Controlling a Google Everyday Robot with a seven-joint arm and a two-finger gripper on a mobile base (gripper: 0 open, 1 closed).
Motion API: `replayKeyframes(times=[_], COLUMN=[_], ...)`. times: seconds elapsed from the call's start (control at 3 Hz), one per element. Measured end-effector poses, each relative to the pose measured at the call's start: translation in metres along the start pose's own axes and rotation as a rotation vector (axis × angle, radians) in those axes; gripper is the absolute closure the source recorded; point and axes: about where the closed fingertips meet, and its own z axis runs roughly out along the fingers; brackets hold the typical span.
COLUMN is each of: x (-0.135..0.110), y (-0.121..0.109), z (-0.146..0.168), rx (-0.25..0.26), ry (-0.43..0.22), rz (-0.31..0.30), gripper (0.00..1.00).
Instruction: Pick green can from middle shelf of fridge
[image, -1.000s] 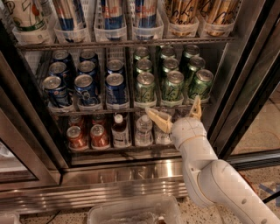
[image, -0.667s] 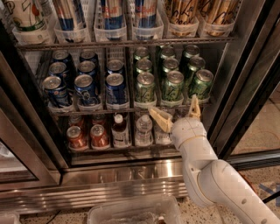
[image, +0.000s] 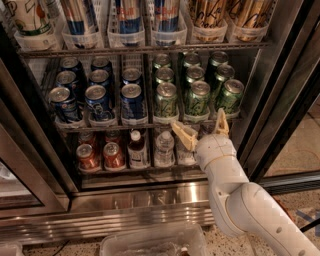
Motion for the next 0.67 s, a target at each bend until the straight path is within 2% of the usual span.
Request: replayKeyframes(times=[0.67], x=[0.0], y=[0.0], z=[0.0], rx=[0.0], ry=[0.0], rz=[0.0], gripper=[0.27])
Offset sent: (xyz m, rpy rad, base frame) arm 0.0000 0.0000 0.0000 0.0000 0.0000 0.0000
